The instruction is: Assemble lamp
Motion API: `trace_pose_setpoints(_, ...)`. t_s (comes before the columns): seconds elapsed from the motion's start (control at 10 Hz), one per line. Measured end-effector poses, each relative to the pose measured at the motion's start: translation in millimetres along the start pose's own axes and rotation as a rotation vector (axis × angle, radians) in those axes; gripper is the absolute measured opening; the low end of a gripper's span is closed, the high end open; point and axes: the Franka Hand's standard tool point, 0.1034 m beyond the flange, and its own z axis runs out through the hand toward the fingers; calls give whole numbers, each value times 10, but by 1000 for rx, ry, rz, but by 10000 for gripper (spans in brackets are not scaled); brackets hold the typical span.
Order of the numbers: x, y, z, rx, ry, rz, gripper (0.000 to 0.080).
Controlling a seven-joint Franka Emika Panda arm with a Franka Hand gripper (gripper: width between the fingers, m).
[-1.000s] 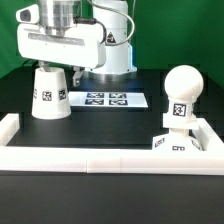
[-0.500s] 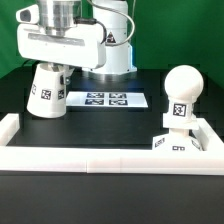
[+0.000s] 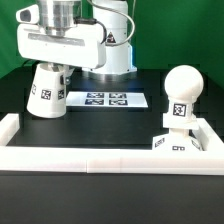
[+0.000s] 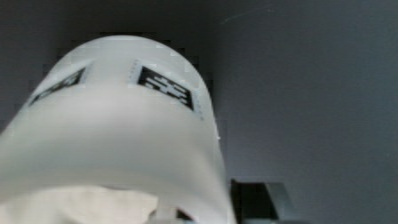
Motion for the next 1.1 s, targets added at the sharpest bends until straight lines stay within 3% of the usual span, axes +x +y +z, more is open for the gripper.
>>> trace_pose_setpoints(0.4,-88,-379,-336,61,-33,48,44)
trace_pose_setpoints(0.7,-104,-608,-566,92,-36,89,44)
trace_pose_setpoints(0.8,-113,-672,-562,89,-28,93,44)
trace_pose_setpoints(1.1,-122,-668,-544,87,-32,88,44)
